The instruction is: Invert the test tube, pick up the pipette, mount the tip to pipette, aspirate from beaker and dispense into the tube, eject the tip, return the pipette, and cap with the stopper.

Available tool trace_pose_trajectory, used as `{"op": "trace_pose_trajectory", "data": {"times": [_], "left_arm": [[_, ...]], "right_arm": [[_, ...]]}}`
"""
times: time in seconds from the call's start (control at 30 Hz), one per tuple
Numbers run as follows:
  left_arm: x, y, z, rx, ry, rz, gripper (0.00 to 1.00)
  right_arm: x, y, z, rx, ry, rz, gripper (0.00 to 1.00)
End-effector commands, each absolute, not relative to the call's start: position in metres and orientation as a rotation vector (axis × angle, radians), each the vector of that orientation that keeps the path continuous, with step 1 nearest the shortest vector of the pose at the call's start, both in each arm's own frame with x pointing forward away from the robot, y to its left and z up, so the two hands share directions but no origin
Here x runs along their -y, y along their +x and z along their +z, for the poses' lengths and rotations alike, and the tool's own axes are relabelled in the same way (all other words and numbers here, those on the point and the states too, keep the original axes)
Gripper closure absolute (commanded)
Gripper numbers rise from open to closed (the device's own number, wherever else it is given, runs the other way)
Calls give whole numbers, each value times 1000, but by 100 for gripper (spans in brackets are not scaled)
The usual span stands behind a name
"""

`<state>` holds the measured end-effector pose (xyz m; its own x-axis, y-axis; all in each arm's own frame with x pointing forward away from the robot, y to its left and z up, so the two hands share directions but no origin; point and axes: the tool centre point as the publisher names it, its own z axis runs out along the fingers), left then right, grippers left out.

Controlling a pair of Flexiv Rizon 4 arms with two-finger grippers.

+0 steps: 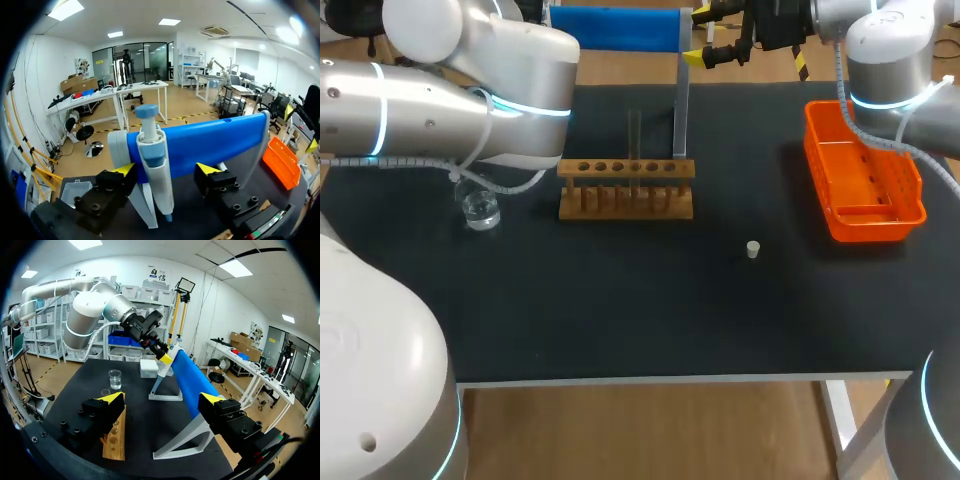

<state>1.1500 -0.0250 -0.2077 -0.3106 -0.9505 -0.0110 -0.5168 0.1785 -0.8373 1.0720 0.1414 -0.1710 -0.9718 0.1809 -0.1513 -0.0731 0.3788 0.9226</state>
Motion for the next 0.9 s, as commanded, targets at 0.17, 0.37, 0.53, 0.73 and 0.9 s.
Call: {"op": "trace_pose_trajectory", "data": {"times": [0.17, 0.37, 0.53, 0.73, 0.9], "left_arm": [[22, 1120, -195, -1912, -1378, -1049, 0], [20, 1091, -180, -1945, -1300, -1130, 0], [17, 1068, -168, -2009, -1109, -1312, 0], [27, 1043, -162, -2159, -785, -1503, 0], [44, 1031, -167, -2266, -574, -1581, 0]], "right_arm": [[-140, 1072, -170, -2415, 95, 1630, 0], [-140, 1072, -170, -2415, 95, 1630, 0], [-140, 1072, -170, -2415, 95, 1630, 0], [-140, 1072, -170, -2415, 95, 1630, 0], [-140, 1072, -170, -2415, 95, 1630, 0]]}}
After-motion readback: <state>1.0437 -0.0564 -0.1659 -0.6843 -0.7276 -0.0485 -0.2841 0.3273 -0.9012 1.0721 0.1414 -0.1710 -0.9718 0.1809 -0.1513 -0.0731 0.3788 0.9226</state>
